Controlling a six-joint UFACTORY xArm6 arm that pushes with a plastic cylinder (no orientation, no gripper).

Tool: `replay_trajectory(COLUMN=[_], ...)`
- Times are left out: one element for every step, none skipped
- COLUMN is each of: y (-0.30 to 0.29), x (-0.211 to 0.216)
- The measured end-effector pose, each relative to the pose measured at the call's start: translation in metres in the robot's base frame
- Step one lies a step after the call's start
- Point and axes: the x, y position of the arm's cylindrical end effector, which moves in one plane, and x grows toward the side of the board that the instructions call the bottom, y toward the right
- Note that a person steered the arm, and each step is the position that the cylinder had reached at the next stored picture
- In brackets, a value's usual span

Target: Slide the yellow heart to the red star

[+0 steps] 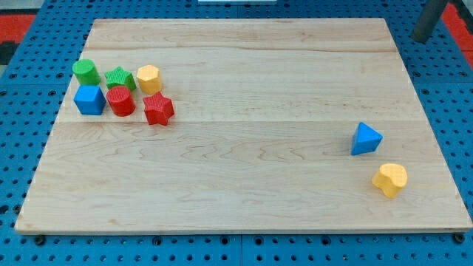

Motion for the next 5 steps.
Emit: replay_trajectory(y=[0.000,0.004,0.004,0.005,0.004], x=[0.007,0.058,0.063,0.080,0.147])
